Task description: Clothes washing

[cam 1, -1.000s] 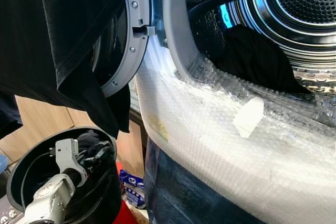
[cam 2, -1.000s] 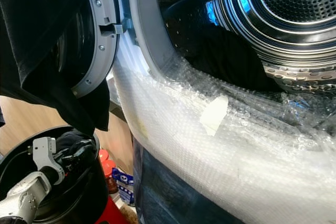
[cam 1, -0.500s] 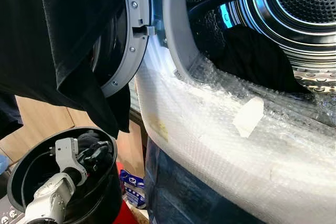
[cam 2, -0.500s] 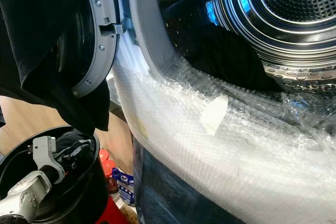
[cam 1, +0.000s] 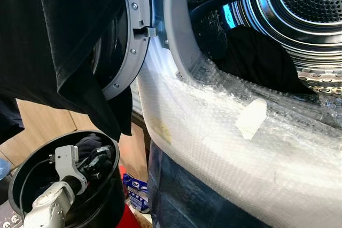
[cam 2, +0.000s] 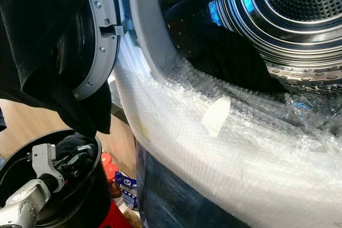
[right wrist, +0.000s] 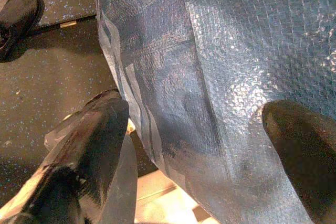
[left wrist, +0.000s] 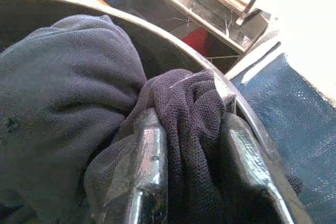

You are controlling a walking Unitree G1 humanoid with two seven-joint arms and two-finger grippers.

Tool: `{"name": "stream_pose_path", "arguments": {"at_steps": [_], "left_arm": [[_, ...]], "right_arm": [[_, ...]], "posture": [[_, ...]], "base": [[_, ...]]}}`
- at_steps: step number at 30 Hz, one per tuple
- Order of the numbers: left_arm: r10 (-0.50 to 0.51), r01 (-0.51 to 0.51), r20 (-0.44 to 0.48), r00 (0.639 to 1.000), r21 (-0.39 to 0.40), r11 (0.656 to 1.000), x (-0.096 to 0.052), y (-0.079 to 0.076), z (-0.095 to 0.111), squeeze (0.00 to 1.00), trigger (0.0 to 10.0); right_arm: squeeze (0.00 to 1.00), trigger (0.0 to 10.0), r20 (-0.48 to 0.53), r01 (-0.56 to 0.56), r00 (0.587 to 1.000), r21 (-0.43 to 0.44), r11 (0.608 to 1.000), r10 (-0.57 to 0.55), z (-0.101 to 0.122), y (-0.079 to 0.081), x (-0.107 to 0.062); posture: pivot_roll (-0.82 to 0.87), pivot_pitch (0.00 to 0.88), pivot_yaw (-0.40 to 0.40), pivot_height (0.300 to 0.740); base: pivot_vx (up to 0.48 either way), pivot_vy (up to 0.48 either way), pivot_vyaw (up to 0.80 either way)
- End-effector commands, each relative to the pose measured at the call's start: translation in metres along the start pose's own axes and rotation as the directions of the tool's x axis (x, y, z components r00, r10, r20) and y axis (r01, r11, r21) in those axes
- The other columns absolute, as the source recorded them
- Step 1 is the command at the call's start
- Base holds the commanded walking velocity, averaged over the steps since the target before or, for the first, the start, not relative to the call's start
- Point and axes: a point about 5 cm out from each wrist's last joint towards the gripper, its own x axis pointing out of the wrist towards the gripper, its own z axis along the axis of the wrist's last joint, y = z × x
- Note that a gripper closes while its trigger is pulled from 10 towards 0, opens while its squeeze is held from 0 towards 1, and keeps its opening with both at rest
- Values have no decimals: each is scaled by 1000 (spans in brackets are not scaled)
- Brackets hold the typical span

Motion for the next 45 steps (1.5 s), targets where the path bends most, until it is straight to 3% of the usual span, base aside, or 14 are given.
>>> {"name": "stream_pose_path", "arguments": {"at_steps": [1, 12, 16, 20, 22, 25, 29, 31, 36, 37, 38, 41, 42, 45], "left_arm": [[18, -18, 10, 1000, 4, 1000, -3, 3, 2, 0, 0], [37, -38, 59, 998, 32, 999, -15, 7, 12, 0, 0], [-71, 54, 75, 995, 206, 977, -24, -7, 39, 0, 0], [-175, 150, 63, 983, 281, 948, -29, -24, 57, 0, 0], [-326, 315, -41, 944, 394, 864, -31, -50, 66, 0, 0], [-401, 396, -80, 912, 414, 819, -32, -63, 68, 0, 0], [-578, 616, -239, 780, 453, 644, -30, -100, 74, 0, 0], [-665, 722, -305, 682, 429, 543, -29, -124, 73, 0, 0], [-717, 792, -360, 597, 403, 458, -28, -140, 70, 0, 0], [-753, 841, -400, 523, 386, 379, -30, -153, 69, 0, 0], [-753, 841, -400, 523, 386, 379, -30, -153, 69, 0, 0], [-783, 892, -455, 423, 362, 271, -31, -170, 69, 0, 0], [-802, 917, -478, 359, 338, 209, -33, -181, 68, 0, 0], [-826, 942, -494, 272, 314, 122, -33, -200, 67, 0, 0]], "right_arm": [[0, 10000, -6, -3, 1000, 5, 1000, 3, -2, 2, 0], [0, 10000, -6, -5, 1000, -6, 1000, 5, -4, 2, 0], [0, 10000, -6, -9, 1000, -16, 1000, 8, -4, 3, 0], [0, 10000, -7, -10, 1000, -23, 1000, 10, -4, 3, 0], [0, 10000, -6, -12, 1000, -30, 999, 12, -3, 4, 0], [0, 10000, -5, -13, 1000, -32, 999, 13, -3, 4, 0], [0, 10000, 0, -14, 1000, -32, 999, 14, -2, 5, 0], [0, 10000, 2, -14, 1000, -30, 999, 14, -2, 5, 0], [0, 10000, 4, -15, 1000, -29, 999, 15, -2, 5, 0], [0, 10000, 5, -13, 1000, -22, 1000, 13, -1, 4, 0], [0, 10000, 5, -13, 1000, -22, 1000, 13, -1, 4, 0], [0, 10000, 5, -11, 1000, -16, 1000, 11, -1, 4, 0], [0, 10000, 4, -10, 1000, -14, 1000, 10, -2, 3, 0], [0, 10000, 2, -7, 1000, -6, 1000, 7, -2, 2, 0]], "posture": [[192, 0, 27, 740], [203, 0, 28, 740], [217, 0, 27, 740], [226, 0, 22, 740], [229, 0, 21, 740], [228, 0, 23, 740], [227, 0, 34, 740], [221, 0, 39, 740], [218, 0, 39, 740], [213, 0, 41, 740], [213, 0, 41, 740], [209, 0, 41, 740], [209, 0, 40, 740], [202, 0, 43, 740]], "base": [[0, 0, 0], [0, 0, 0], [0, 0, 0], [0, 0, 0], [0, 0, 0], [0, 0, 0], [0, 0, 0], [0, 0, 0], [0, 0, 0], [0, 0, 0], [0, 0, 0], [0, 0, 0], [0, 0, 0], [0, 0, 0]]}}
